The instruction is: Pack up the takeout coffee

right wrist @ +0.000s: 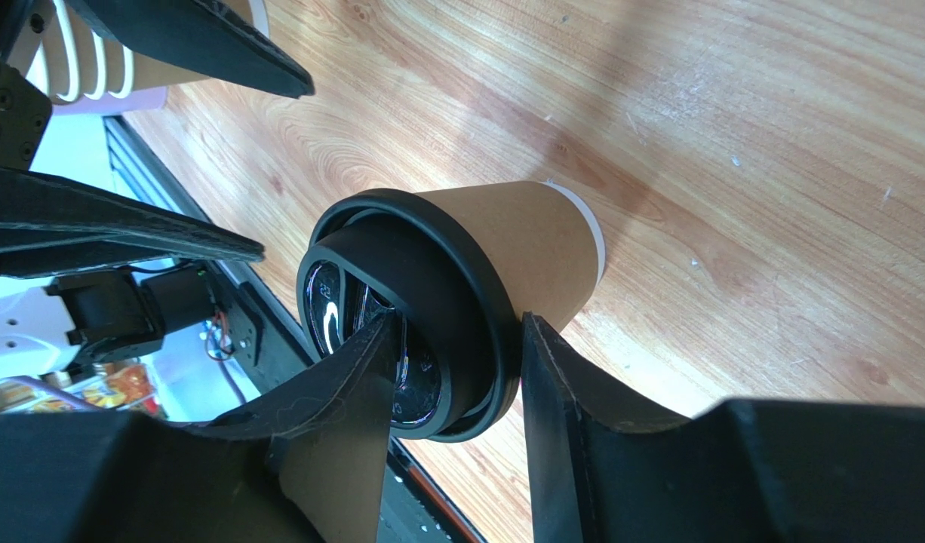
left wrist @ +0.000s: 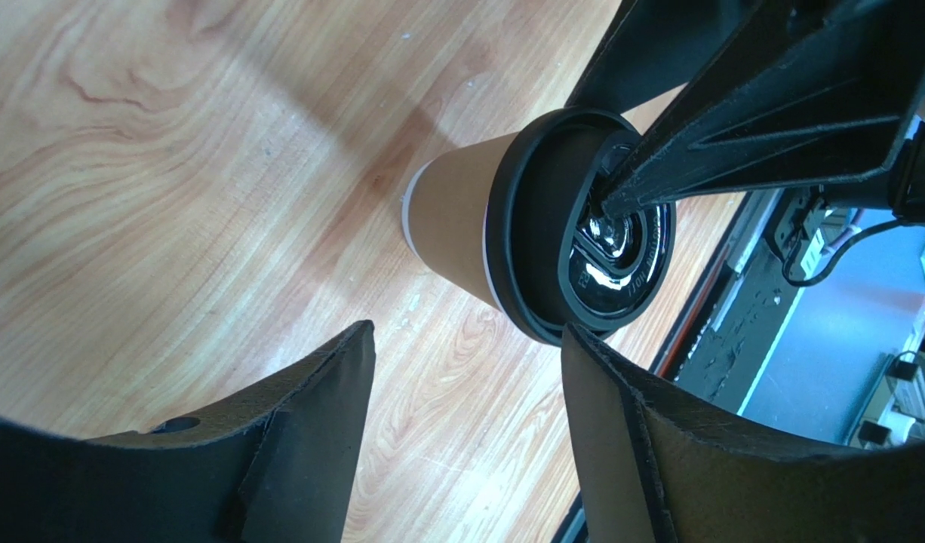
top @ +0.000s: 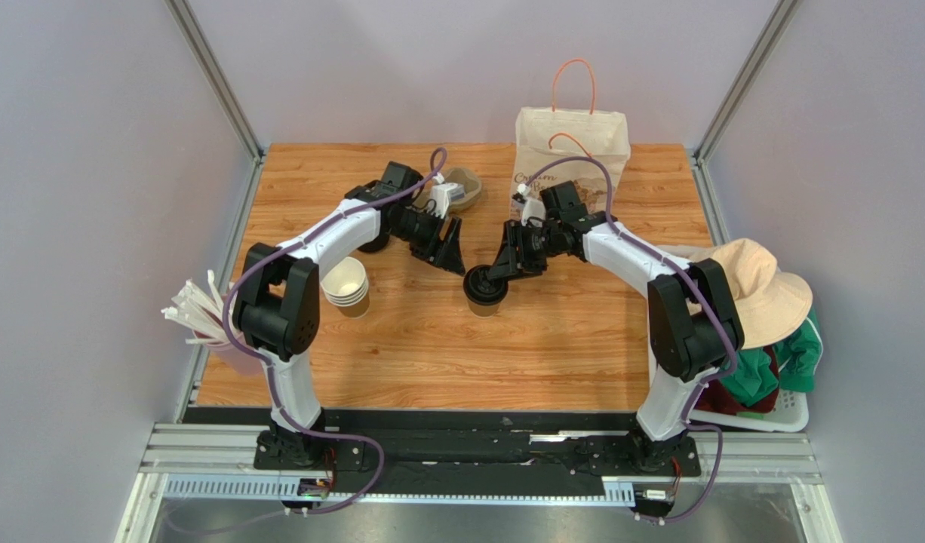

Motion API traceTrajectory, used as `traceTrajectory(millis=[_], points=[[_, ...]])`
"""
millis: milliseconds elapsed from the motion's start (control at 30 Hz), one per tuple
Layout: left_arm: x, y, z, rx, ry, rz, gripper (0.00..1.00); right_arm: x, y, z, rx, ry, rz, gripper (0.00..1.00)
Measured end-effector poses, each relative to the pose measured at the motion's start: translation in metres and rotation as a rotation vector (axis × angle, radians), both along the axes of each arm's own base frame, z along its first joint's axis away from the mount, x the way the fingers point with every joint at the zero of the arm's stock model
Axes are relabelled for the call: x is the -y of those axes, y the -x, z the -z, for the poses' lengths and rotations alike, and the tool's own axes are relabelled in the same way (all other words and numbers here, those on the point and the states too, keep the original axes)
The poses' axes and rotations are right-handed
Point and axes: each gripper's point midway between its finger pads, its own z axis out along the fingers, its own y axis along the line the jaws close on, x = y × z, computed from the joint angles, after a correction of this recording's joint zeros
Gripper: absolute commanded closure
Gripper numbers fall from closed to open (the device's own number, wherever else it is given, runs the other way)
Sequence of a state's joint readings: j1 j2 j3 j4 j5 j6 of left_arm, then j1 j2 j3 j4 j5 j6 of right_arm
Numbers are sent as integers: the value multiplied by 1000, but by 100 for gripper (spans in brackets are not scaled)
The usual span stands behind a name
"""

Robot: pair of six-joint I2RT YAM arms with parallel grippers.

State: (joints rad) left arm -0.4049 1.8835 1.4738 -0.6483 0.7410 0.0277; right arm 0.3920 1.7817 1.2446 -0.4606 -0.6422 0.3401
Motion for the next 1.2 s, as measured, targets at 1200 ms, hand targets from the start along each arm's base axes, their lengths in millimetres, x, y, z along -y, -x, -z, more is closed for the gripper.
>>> traceTrajectory(millis=[1200], points=[[7,25,19,-71,5,63,46,-2,3,0,17,12,-16,76]])
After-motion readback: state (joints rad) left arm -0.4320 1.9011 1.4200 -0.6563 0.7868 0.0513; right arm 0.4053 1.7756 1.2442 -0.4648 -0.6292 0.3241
